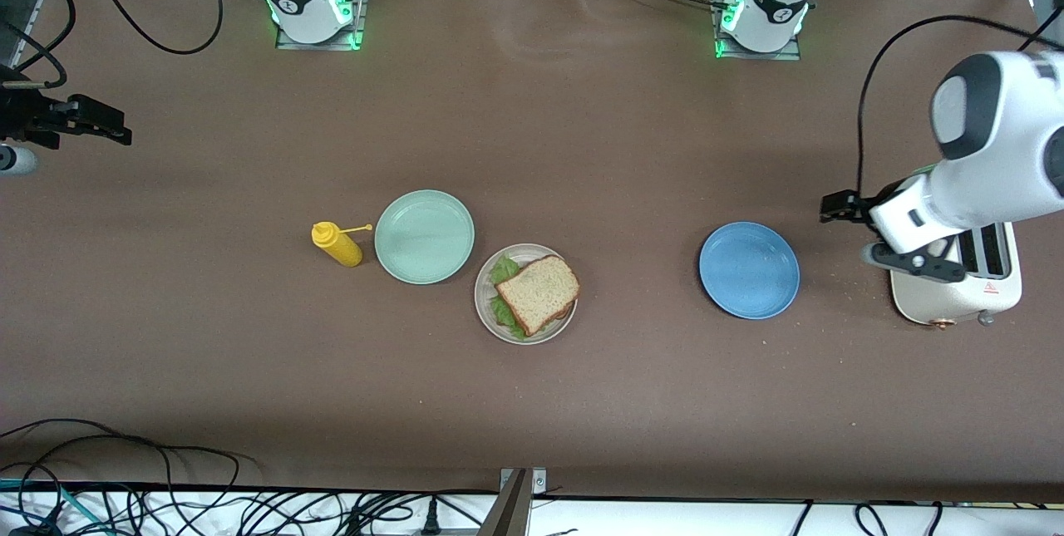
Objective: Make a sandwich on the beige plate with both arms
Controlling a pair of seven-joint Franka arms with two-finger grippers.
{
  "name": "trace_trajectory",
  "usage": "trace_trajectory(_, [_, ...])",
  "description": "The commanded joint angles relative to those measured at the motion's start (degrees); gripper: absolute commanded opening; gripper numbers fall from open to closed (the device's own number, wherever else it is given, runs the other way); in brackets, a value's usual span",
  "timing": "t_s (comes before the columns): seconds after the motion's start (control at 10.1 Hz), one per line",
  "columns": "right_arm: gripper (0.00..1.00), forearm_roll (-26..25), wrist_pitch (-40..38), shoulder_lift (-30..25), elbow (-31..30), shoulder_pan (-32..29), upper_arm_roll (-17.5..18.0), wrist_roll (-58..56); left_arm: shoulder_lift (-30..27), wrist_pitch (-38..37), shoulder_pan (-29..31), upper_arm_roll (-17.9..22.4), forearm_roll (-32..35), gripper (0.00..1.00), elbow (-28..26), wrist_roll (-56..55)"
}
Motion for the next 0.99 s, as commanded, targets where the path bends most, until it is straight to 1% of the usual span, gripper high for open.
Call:
trace_trajectory(0.0, [1.00, 0.8, -0.9, -0.2, 0.8, -0.4, 0.2, 0.0, -3.8, -5.3, 2.2, -0.7, 3.2, 1.00, 1.3, -1.9])
trace_trajectory(0.1, [1.00, 0.3, -1.0, -0.3, 0.9, -0.4, 0.3, 0.0, -4.1, -9.1, 2.2, -0.8, 4.8, 1.00, 3.8, -2.8])
trace_trajectory(0.2, [1.00, 0.8, -1.2, -0.3, 0.8, -0.5, 0.2, -0.1, -4.4, -12.4, 2.1, -0.8, 5.0, 1.00, 6.0, -5.7])
trace_trajectory(0.3, [1.00, 0.8, -2.1, -0.4, 0.9, -0.5, 0.2, -1.1, -5.3, -14.9, 1.8, -0.9, 5.0, 1.00, 7.2, -8.2])
trace_trajectory(0.5, [1.00, 0.3, -1.1, -0.1, 1.2, -0.5, 0.2, -5.0, -6.5, -17.7, 1.5, -1.0, 4.8, 1.00, 7.6, -8.7])
trace_trajectory(0.69, [1.00, 0.7, -1.8, 0.6, 3.3, -1.0, 0.1, -7.7, -6.9, -21.1, 1.4, -1.3, 4.1, 1.00, 10.1, -8.7])
trace_trajectory(0.79, [1.00, 0.2, -1.6, 0.6, 3.4, -1.3, 0.1, -7.6, -7.2, -23.0, 1.3, -1.3, 3.9, 1.00, 11.3, -8.8])
trace_trajectory(0.89, [1.00, -3.6, -1.1, 0.7, 3.7, -1.3, 0.1, -7.6, -7.6, -23.5, 1.2, -2.1, 4.1, 1.00, 11.7, -8.8])
